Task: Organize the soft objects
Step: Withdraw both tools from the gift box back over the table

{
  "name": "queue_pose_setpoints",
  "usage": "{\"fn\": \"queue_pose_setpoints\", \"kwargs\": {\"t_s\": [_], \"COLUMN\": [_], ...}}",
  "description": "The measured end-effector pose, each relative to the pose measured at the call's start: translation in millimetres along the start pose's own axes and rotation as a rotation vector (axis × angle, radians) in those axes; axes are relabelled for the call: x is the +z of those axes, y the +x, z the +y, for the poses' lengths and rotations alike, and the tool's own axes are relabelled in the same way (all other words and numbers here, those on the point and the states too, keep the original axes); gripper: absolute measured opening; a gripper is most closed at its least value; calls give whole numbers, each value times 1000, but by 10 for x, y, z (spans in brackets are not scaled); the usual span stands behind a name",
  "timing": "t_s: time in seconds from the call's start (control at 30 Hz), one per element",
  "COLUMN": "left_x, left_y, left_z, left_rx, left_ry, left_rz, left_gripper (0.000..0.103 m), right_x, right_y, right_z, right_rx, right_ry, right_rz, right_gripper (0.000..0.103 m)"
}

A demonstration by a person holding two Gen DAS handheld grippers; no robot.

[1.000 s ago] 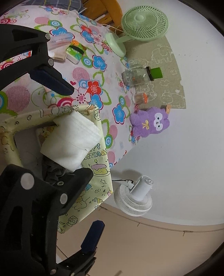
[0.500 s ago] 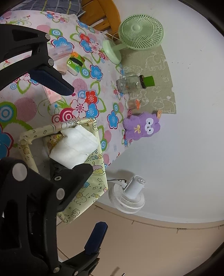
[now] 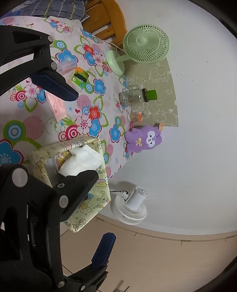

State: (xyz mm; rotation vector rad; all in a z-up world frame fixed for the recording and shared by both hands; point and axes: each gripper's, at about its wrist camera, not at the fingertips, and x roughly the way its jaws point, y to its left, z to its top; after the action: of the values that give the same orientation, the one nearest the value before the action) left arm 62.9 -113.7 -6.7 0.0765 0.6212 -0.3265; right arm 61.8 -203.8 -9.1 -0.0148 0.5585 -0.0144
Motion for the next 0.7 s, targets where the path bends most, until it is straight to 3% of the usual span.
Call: {"fn": "queue_pose_setpoints", "kwargs": {"t_s": [0.7], "left_x": [-122], "left_y": [-316], "left_z": [421], "left_rx": [52], "left_ry": [-25], "left_rz": [-29], "left_gripper": [103], "right_x": [-19], "right_y": [-118], "right_z": [463], "right_rx": [81], "right_ry": [8], "right_rz": [-1], "right_gripper": [103]}}
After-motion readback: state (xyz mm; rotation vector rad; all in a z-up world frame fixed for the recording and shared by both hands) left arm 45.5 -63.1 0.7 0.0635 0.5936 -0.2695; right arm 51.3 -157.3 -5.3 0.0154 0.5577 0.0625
